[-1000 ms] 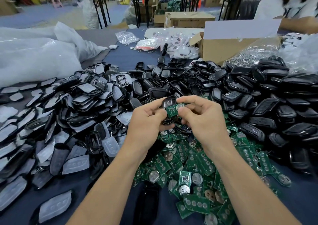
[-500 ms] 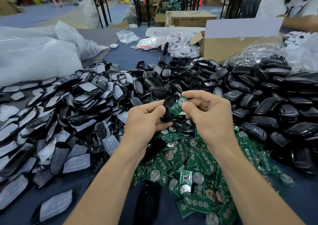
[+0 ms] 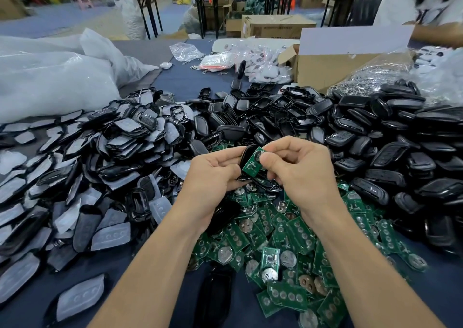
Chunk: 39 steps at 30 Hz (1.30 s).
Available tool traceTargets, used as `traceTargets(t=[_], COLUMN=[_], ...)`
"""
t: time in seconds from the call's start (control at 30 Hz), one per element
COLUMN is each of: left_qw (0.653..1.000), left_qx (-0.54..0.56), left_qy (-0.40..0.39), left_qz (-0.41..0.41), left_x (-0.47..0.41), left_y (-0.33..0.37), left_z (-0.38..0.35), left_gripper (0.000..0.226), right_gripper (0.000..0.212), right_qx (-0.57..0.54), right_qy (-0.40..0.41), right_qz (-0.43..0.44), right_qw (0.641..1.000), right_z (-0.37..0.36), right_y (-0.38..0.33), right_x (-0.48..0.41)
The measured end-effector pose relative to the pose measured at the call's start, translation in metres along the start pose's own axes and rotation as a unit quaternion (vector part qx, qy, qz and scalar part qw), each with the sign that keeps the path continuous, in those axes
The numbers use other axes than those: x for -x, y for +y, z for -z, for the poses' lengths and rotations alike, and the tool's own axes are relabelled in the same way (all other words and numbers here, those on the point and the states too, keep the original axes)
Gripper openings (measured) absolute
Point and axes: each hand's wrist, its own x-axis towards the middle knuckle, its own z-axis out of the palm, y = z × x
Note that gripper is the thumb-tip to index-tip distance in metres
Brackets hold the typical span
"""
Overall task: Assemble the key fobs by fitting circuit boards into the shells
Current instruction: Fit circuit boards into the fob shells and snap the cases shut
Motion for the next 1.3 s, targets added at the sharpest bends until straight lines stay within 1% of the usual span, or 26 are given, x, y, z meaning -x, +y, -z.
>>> traceTargets(t=[0.1,0.2,0.3,0.37,0.4,0.47,0.57,0.63,0.7,0.77,0.83,0.9,1.0,1.2,1.3], left_qw=[1.0,1.0,1.0,0.999,0.999,0.999,0.999,0.999,0.998,0.998,0.999,0.999,0.999,0.999,0.999], left_qx=[-0.004,-0.006,-0.008,-0.017,-0.023,-0.031,-0.04,-0.045,-0.049,-0.05,-0.048,-0.046,-0.044,-0.041,-0.032], left_qy=[0.016,0.022,0.026,0.026,0.027,0.025,0.019,0.023,0.033,0.031,0.024,0.02,0.015,0.002,0.006], left_qz=[0.001,0.004,0.008,0.005,0.003,-0.001,-0.003,0.0,0.002,0.004,0.005,0.005,0.003,-0.001,0.003], left_x=[-0.001,-0.002,-0.002,-0.002,-0.001,0.0,0.002,0.002,0.001,0.001,0.002,0.003,0.003,0.003,0.003], left_y=[0.0,0.0,0.0,-0.001,-0.001,-0.002,-0.002,-0.003,-0.004,-0.003,-0.003,-0.002,-0.002,-0.001,-0.001], left_z=[0.001,0.002,0.003,0.003,0.002,0.001,-0.001,-0.001,0.0,0.0,-0.001,-0.001,-0.001,0.001,0.001], left_gripper=[0.042,0.042,0.043,0.045,0.047,0.049,0.05,0.046,0.038,0.034,0.034,0.034,0.032,0.035,0.035], right_gripper=[0.021,0.029,0.025,0.017,0.014,0.012,0.026,0.03,0.027,0.031,0.033,0.028,0.025,0.029,0.026], right_qx=[-0.014,-0.087,-0.185,-0.217,-0.209,-0.156,-0.057,0.007,0.044,0.075,0.076,0.066,0.08,0.117,0.125], right_qy=[0.008,0.018,-0.008,-0.026,-0.031,-0.036,-0.036,-0.035,-0.034,-0.03,-0.03,-0.025,0.009,0.061,0.086], right_qz=[-0.02,-0.07,-0.112,-0.107,-0.095,-0.065,-0.038,-0.023,-0.016,-0.006,0.005,0.015,0.032,0.052,0.055], right_qw=[1.0,0.994,0.976,0.97,0.973,0.985,0.997,0.999,0.998,0.997,0.997,0.997,0.996,0.99,0.987], right_z=[-0.001,0.007,0.01,0.008,0.007,0.007,0.008,0.008,0.009,0.01,0.009,0.007,0.003,-0.007,-0.01], right_y=[-0.003,-0.009,-0.015,-0.018,-0.018,-0.016,-0.009,-0.005,-0.003,-0.002,-0.003,-0.003,-0.001,-0.002,-0.001], right_x=[0.0,0.0,0.002,0.004,0.005,0.005,0.002,0.001,0.0,0.0,0.0,0.001,0.002,0.006,0.009])
